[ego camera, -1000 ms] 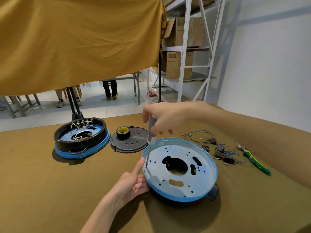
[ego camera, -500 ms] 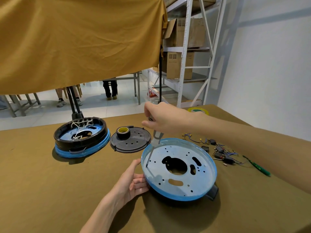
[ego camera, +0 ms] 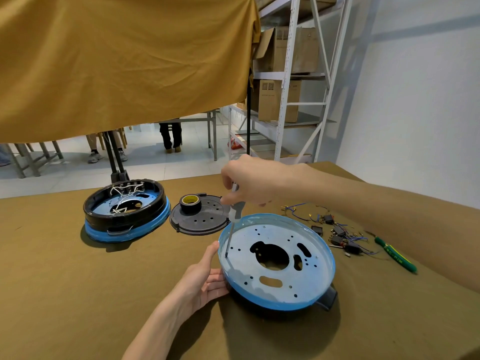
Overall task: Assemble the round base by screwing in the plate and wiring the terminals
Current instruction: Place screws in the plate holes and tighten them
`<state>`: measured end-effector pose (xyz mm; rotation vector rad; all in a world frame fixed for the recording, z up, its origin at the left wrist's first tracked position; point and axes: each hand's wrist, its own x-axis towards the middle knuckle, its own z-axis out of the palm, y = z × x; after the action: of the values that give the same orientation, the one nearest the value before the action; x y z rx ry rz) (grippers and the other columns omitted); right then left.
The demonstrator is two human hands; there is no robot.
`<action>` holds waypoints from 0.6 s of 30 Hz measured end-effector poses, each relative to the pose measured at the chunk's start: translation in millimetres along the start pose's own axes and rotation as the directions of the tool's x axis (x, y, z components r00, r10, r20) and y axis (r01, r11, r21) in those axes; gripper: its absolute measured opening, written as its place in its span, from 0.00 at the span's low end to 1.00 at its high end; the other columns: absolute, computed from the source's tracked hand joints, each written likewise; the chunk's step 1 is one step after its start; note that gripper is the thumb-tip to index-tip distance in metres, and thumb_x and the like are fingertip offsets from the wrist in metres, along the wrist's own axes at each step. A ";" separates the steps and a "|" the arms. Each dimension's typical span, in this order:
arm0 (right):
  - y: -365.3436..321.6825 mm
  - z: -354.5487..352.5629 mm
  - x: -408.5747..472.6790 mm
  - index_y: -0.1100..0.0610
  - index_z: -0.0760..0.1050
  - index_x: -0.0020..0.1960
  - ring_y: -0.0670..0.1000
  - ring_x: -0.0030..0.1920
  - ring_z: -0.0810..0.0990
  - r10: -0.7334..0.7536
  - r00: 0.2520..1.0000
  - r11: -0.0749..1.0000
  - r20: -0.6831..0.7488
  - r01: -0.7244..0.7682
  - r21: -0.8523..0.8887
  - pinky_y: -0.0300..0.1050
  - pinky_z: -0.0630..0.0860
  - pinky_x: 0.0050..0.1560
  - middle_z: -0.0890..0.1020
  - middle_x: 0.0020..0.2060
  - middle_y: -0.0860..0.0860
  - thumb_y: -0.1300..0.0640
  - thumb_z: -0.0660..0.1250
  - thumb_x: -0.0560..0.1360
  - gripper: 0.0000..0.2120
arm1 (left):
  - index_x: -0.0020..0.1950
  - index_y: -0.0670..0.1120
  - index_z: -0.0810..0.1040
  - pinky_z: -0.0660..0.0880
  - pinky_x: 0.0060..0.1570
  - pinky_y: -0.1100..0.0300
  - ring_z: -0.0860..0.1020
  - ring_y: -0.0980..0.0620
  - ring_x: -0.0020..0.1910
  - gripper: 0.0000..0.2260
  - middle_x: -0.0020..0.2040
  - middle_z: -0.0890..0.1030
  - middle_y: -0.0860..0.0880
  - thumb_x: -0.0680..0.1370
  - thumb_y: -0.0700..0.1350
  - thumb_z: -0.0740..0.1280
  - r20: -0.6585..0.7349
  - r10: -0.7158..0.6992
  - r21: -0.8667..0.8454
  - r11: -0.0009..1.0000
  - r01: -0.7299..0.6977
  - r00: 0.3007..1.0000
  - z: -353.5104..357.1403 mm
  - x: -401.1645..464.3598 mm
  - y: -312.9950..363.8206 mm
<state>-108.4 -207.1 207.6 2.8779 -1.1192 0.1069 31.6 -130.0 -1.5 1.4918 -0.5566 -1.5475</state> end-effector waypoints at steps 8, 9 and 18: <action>0.3 -7.8 -0.1 0.56 0.73 0.48 0.49 0.26 0.82 0.075 0.986 0.996 0.149 -0.082 0.046 0.40 0.73 0.25 0.83 0.36 0.53 0.41 0.66 0.80 0.17 | 0.55 0.35 0.80 0.83 0.38 0.55 0.87 0.44 0.46 0.35 0.46 0.87 0.38 0.76 0.69 0.65 -0.014 -0.007 0.033 0.999 0.007 1.000 1.8 0.8 0.0; 2.1 -14.2 -2.0 0.56 0.72 0.52 0.46 0.25 0.81 0.045 0.972 0.988 0.230 -0.077 0.131 0.38 0.74 0.25 0.84 0.38 0.53 0.46 0.69 0.79 0.14 | 0.55 0.35 0.80 0.83 0.37 0.55 0.88 0.44 0.46 0.35 0.46 0.88 0.39 0.76 0.70 0.65 -0.015 -0.012 0.033 0.999 0.013 1.000 1.1 1.2 0.3; -10.4 -17.6 0.8 0.56 0.74 0.56 0.46 0.25 0.82 -0.019 0.982 0.998 0.190 0.009 0.055 0.40 0.77 0.24 0.84 0.36 0.52 0.36 0.62 0.81 0.22 | 0.56 0.35 0.81 0.84 0.39 0.55 0.88 0.44 0.45 0.37 0.48 0.87 0.37 0.72 0.70 0.69 0.030 -0.001 0.001 1.000 0.001 1.000 -3.6 3.5 -2.8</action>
<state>-101.6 -198.6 224.9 2.9959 -1.1406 -0.1454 34.7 -130.5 -6.3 1.4714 -0.5742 -1.5729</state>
